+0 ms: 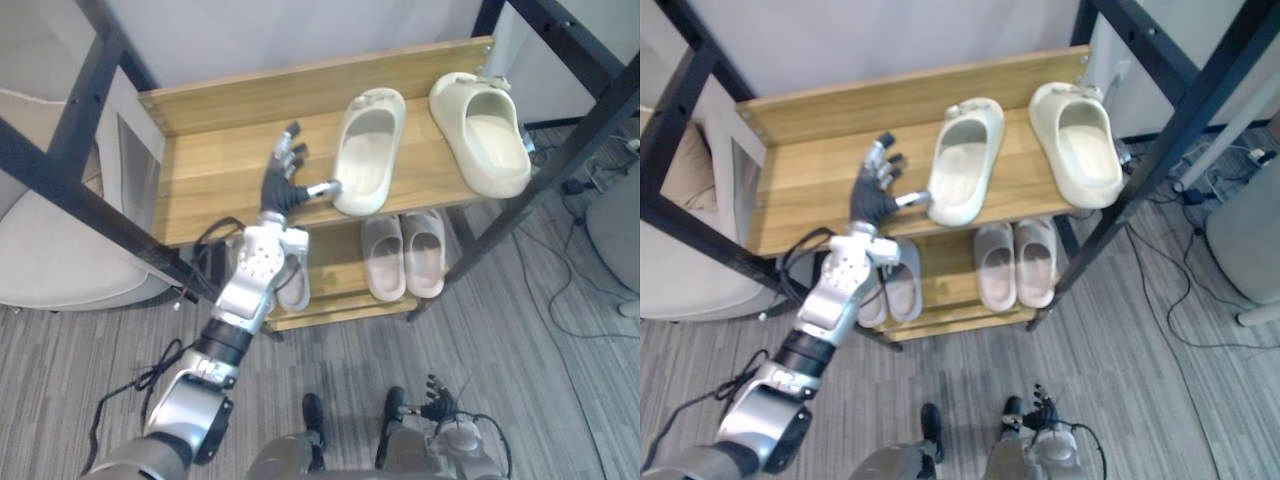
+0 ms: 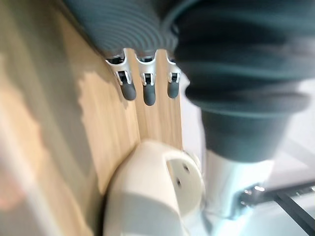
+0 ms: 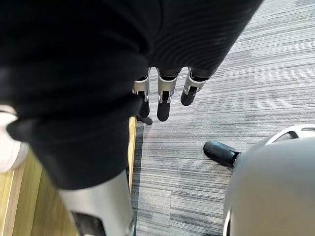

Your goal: Organize the slippers on the shoe rack

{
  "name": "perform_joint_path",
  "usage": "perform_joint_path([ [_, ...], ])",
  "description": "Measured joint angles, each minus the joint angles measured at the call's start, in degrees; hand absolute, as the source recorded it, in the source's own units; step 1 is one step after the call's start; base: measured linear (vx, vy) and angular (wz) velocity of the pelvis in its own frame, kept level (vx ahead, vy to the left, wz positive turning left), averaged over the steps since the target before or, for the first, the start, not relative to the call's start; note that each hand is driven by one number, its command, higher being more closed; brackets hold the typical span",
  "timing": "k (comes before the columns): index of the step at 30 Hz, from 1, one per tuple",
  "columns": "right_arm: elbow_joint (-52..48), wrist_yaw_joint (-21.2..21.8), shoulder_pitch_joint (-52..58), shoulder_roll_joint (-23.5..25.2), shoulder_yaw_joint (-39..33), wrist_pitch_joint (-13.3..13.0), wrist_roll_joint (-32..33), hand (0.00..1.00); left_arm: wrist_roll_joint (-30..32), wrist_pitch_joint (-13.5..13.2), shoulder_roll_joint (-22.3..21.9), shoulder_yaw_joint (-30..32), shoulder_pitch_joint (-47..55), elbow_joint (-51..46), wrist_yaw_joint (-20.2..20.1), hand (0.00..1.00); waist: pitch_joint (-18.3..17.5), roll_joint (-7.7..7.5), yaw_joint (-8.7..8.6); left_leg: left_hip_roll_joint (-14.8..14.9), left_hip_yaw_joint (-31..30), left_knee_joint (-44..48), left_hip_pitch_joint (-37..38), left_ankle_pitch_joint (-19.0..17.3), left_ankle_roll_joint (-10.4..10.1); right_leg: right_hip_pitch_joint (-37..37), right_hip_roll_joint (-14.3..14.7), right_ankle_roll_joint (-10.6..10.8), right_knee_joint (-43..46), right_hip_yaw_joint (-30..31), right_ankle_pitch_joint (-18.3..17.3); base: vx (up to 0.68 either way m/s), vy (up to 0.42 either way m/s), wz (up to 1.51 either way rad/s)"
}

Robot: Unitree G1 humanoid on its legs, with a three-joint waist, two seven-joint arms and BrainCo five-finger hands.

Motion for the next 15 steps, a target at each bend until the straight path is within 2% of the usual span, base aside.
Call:
perform_joint_path([
  [9, 1.65, -0.05, -0.1, 0.23, 0.3, 0.31, 0.01, 0.0, -6.1, -0.15, -2.43, -6.96, -0.04, -0.61, -2.34, 0.0, -1.83, -1.12, -0.46, -0.05, -0.12, -0.46, 0.35, 0.14, 0.22, 0.34, 0.11, 0.48, -0.5, -0.2, 0.08, 0.03, 0.005, 0.01],
  [15, 1.77, -0.04, -0.36, 0.19, 0.6, 0.3, 0.01, 0.0, -6.2, -0.09, -3.58, -9.75, -1.09, 0.19, -2.35, 0.0, -1.83, -1.14, -0.95, -0.05, 0.43, -0.72, 0.83, 0.13, 0.22, 0.39, 0.13, 0.49, -0.51, 0.13, 0.08, 0.02, 0.011, -0.05],
])
